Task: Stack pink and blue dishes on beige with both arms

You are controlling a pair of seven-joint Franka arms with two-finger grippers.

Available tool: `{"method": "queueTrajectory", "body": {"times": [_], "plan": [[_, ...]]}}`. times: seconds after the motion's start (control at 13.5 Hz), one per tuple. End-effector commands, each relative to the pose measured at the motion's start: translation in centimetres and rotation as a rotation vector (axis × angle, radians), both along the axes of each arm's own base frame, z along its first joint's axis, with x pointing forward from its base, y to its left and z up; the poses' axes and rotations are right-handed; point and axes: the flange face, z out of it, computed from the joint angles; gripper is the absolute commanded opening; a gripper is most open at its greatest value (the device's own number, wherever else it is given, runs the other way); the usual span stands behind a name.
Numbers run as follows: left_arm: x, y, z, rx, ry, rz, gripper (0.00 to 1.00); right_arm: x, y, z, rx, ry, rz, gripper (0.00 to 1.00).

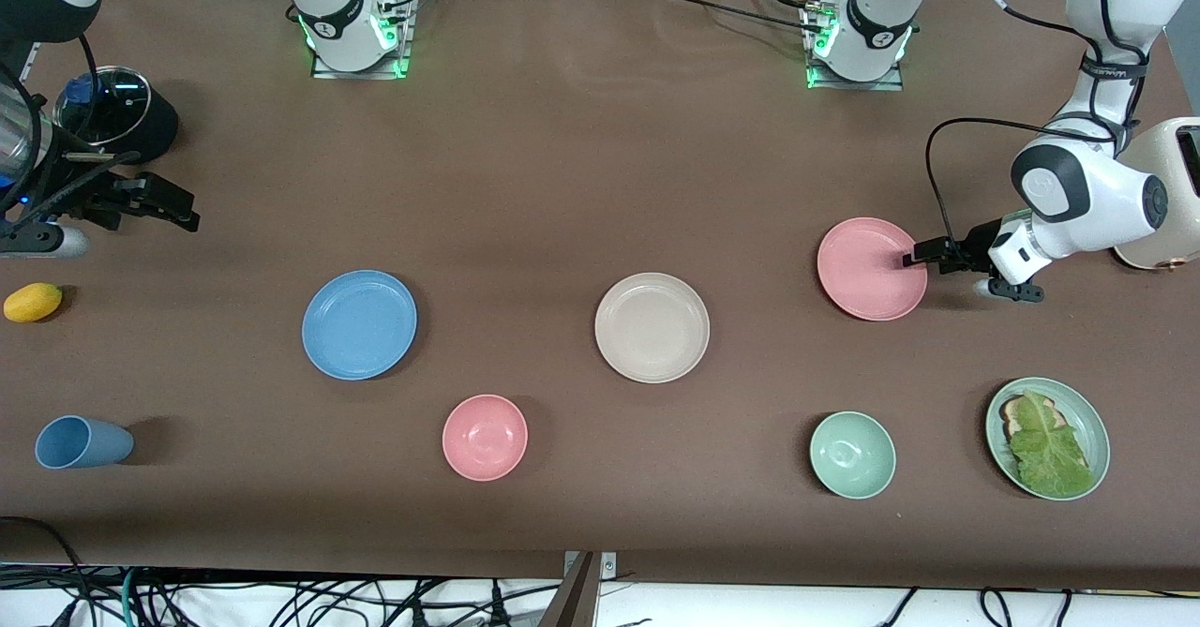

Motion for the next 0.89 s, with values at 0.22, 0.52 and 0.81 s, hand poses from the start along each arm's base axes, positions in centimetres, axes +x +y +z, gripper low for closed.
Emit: {"method": "queueTrajectory", "body": {"times": [0.22,0.52,0.81], "plan": [[0.47,0.59,0.14,-0.029,-0.034,-0.015,0.0,-0.48,-0.23,0.27,-0.008,-0.001,0.001,1.0],[0.47,0.51,0.07,-0.03,-0.036,-0.025,0.0,-0.5,-0.32,0.26,-0.008,0.0,0.0,1.0],[0.49,0.44,0.07,-0.029,-0.036,-0.028,0.0,-0.47,-0.58,0.27,-0.009,-0.001,-0.005,1.0]]}}
